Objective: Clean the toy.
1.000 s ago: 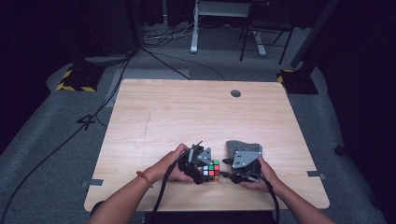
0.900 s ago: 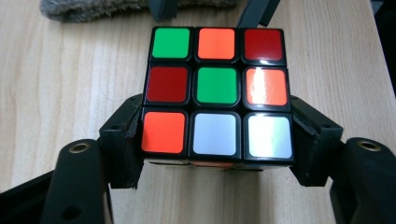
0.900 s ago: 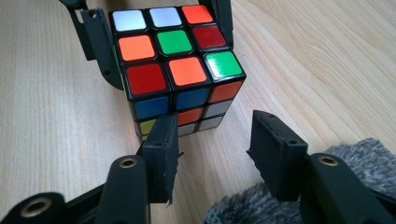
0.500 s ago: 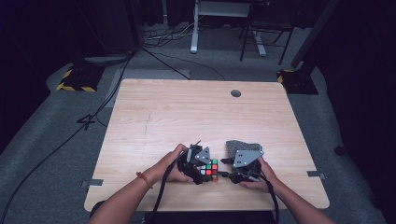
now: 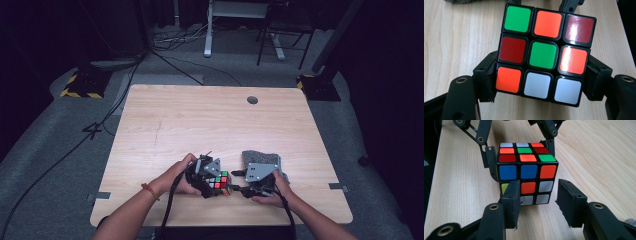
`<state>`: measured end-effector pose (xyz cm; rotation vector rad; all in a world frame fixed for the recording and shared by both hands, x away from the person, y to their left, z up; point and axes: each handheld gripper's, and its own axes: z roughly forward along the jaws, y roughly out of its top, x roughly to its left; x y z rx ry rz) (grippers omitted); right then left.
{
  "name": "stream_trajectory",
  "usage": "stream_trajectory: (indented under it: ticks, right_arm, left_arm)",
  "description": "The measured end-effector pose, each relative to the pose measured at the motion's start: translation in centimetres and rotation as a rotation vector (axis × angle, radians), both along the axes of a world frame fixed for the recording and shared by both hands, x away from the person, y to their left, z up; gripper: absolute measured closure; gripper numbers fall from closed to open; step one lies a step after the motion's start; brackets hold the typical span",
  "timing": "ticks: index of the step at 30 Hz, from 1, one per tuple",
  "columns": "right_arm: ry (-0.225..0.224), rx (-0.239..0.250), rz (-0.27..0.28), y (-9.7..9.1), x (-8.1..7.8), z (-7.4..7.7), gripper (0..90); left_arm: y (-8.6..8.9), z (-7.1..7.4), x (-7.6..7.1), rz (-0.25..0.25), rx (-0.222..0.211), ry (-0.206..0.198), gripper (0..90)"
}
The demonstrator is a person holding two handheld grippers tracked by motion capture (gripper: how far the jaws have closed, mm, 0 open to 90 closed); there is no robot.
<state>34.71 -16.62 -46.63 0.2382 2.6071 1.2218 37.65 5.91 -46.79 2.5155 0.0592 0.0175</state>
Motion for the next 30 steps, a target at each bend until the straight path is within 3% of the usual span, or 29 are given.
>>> stream_trajectory:
  ticks: [7, 9, 15, 18, 21, 26, 28, 30]
  right_arm:
    - [-0.017, 0.020, 0.029, 1.1, -0.3, 0.5, 59.3]
    - [-0.010, 0.057, 0.015, 1.1, -0.1, 0.8, 59.7]
    - [-0.017, 0.065, 0.026, 1.5, 0.2, 1.5, 62.7]
    - [-0.022, 0.069, 0.042, 2.4, 0.1, 1.5, 63.4]
    - [-0.046, 0.063, 0.047, 3.0, 0.1, 1.6, 64.3]
    - [-0.019, 0.058, 0.043, 3.7, 0.7, 1.8, 63.0]
    - [-0.014, 0.070, 0.045, 3.9, 0.7, 2.0, 60.3]
    - [-0.020, 0.096, 0.033, 3.7, 0.7, 2.3, 57.6]
  left_arm:
    - [0.5, -0.2, 0.0, 0.046, -0.016, -0.006, 25.3]
    - [0.3, -0.2, 0.0, 0.055, -0.004, -0.011, 25.5]
    - [0.2, -0.4, 0.1, 0.062, -0.002, 0.001, 23.6]
    - [0.1, -0.7, 0.0, 0.074, 0.029, -0.006, 18.6]
    - [0.5, -0.7, 0.2, 0.086, 0.015, 0.010, 17.2]
    - [0.8, -0.9, 0.4, 0.103, 0.016, 0.028, 16.2]
    - [1.1, -0.9, 0.5, 0.091, 0.007, 0.038, 19.2]
    - [1.5, -1.0, 0.6, 0.090, -0.017, 0.047, 31.1]
